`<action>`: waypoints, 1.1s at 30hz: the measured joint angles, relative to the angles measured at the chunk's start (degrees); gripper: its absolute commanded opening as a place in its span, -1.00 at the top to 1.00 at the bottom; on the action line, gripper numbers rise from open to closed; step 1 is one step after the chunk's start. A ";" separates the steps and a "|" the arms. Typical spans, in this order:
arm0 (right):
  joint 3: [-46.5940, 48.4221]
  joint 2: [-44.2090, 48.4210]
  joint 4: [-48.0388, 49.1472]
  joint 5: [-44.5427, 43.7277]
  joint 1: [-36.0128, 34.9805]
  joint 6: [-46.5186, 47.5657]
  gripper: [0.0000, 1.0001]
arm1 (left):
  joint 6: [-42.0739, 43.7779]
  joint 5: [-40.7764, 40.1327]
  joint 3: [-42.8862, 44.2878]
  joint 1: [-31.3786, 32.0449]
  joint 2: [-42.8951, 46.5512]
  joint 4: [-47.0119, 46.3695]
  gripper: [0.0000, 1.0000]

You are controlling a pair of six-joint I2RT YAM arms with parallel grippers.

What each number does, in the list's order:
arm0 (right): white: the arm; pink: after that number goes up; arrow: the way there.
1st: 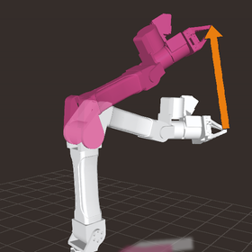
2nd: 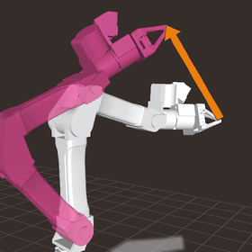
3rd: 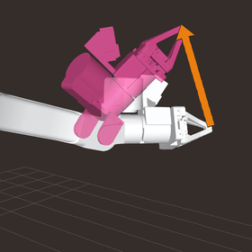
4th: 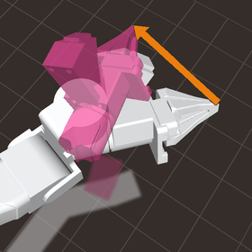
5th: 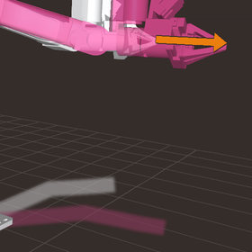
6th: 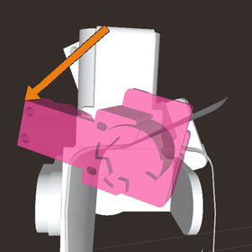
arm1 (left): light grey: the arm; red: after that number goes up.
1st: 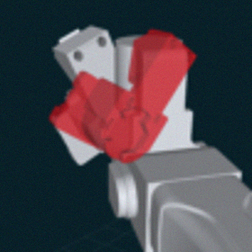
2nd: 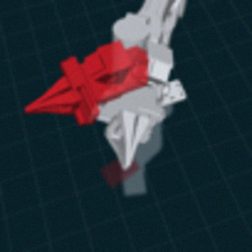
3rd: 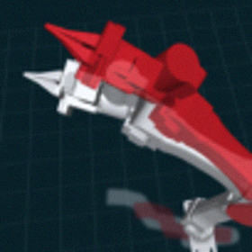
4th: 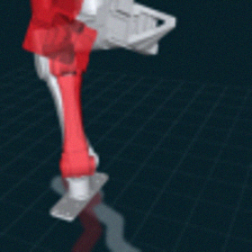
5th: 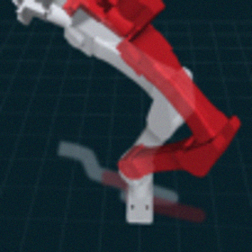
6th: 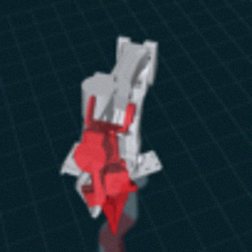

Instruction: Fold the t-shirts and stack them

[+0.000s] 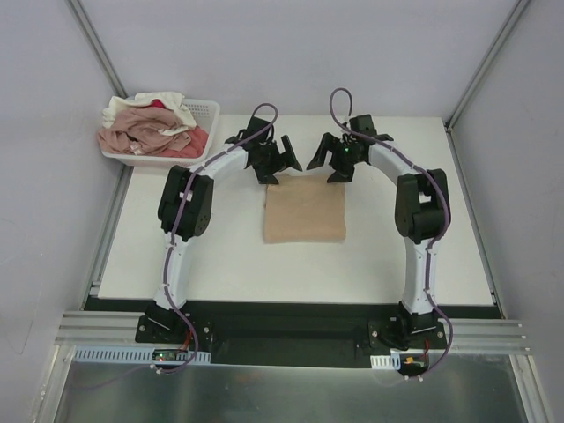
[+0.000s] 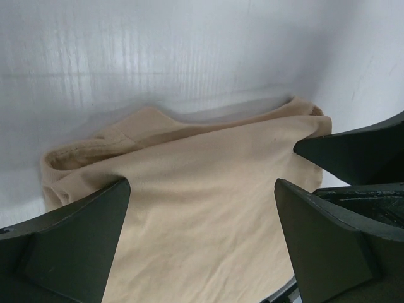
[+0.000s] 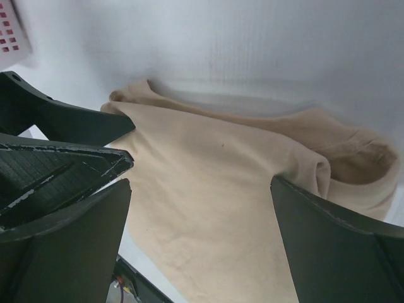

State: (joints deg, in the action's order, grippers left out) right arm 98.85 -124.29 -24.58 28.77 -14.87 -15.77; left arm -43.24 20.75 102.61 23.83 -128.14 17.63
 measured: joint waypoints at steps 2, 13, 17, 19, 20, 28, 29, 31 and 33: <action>1.40 -1.79 0.55 -0.48 0.24 0.00 -0.93 | 0.07 -0.04 1.42 -0.33 -1.84 -0.09 -0.99; 5.07 -6.03 0.15 -2.21 0.90 2.01 -0.93 | 2.23 0.33 4.90 -0.63 -4.50 -1.03 -0.99; 6.14 -5.86 -2.32 -2.95 0.90 4.63 -0.93 | 3.06 1.36 4.90 -0.66 -4.39 -1.14 -0.99; 6.82 -5.16 -4.42 -4.04 0.90 6.25 -0.93 | 3.54 1.27 4.90 -0.63 -3.69 -0.81 -0.99; 6.93 -4.59 -5.33 -4.50 0.90 6.80 -0.93 | 3.78 1.14 4.87 -0.66 -2.97 -0.57 -0.98; -2.01 15.43 -8.02 -11.76 0.61 11.34 -0.93 | 5.35 -3.17 -6.51 -0.68 19.17 -0.79 -0.99; -4.48 18.62 -7.98 -12.98 0.46 11.63 -0.93 | 5.38 -4.22 -9.27 -0.68 23.17 -1.29 -0.99; -9.25 23.52 -7.50 -15.08 0.20 11.91 -0.94 | 5.31 -6.03 -15.06 -0.68 30.25 -2.34 -0.99; -13.53 26.03 -7.32 -16.92 0.07 11.98 -0.95 | 5.16 -8.11 -22.45 -0.68 37.27 -3.06 -0.99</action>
State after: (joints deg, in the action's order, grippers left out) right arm 85.32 -98.26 -31.90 11.86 -14.81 -3.79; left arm -38.09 12.64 80.16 23.16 -90.87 14.57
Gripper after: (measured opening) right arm 0.968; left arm 0.993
